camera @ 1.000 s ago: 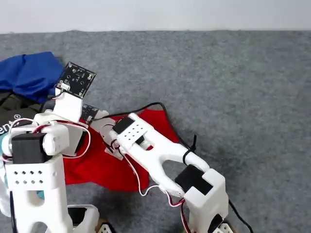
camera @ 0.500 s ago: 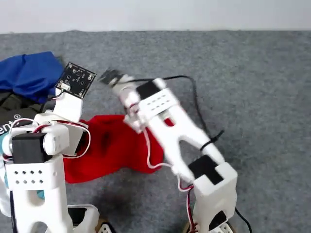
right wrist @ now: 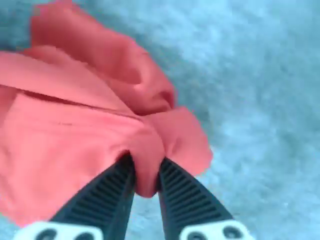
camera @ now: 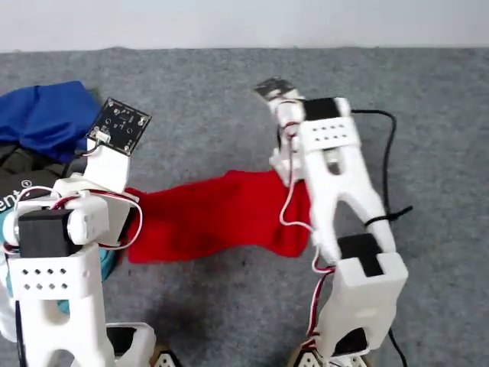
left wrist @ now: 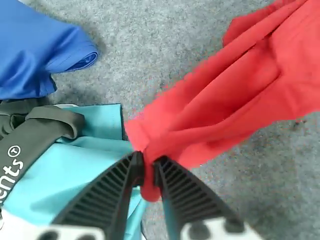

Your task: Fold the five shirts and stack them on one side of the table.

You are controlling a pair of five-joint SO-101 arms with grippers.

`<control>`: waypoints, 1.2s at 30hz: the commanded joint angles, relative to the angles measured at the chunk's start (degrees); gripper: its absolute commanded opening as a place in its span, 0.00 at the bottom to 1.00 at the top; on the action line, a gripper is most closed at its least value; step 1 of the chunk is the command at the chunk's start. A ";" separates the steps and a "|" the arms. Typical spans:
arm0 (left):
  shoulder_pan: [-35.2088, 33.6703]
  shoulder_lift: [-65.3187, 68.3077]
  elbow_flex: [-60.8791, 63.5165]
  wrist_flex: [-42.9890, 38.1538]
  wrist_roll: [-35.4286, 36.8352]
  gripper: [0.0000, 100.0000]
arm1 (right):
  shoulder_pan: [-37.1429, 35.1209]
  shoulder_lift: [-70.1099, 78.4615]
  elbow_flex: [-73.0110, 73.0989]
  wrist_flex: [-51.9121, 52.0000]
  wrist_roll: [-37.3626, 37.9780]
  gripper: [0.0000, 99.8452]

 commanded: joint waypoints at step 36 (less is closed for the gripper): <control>0.35 -0.88 5.58 -2.29 -0.44 0.02 | -7.96 -9.89 14.95 1.71 2.55 0.20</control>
